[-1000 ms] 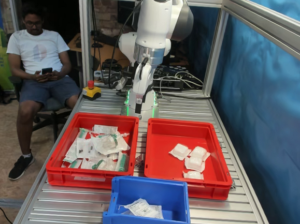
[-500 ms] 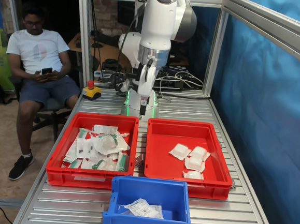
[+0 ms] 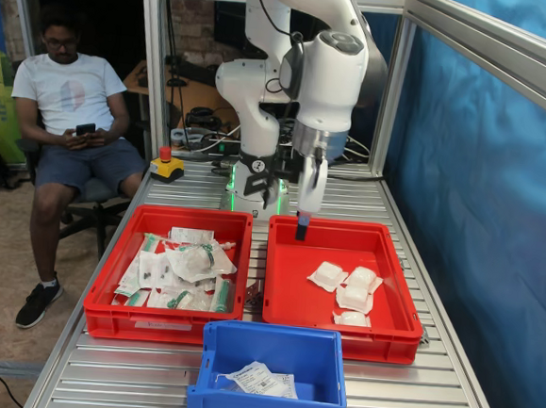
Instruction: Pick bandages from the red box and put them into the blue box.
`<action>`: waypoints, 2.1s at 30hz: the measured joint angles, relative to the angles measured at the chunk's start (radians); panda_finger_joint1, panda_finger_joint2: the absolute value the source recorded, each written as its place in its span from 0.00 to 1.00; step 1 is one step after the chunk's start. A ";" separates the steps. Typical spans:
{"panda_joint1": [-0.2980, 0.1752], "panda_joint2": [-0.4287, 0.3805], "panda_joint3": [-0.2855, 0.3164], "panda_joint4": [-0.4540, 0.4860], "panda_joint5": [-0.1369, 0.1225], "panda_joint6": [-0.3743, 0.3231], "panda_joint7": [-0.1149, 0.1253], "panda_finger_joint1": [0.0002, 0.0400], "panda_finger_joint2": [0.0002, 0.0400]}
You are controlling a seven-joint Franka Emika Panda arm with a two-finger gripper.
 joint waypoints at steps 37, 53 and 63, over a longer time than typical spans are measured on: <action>0.080 0.130 0.013 -0.037 0.000 0.173 0.012 1.00 1.00; 0.156 0.223 0.026 -0.051 0.000 0.175 0.014 1.00 1.00; 0.204 0.232 0.028 -0.073 0.000 0.175 0.022 1.00 1.00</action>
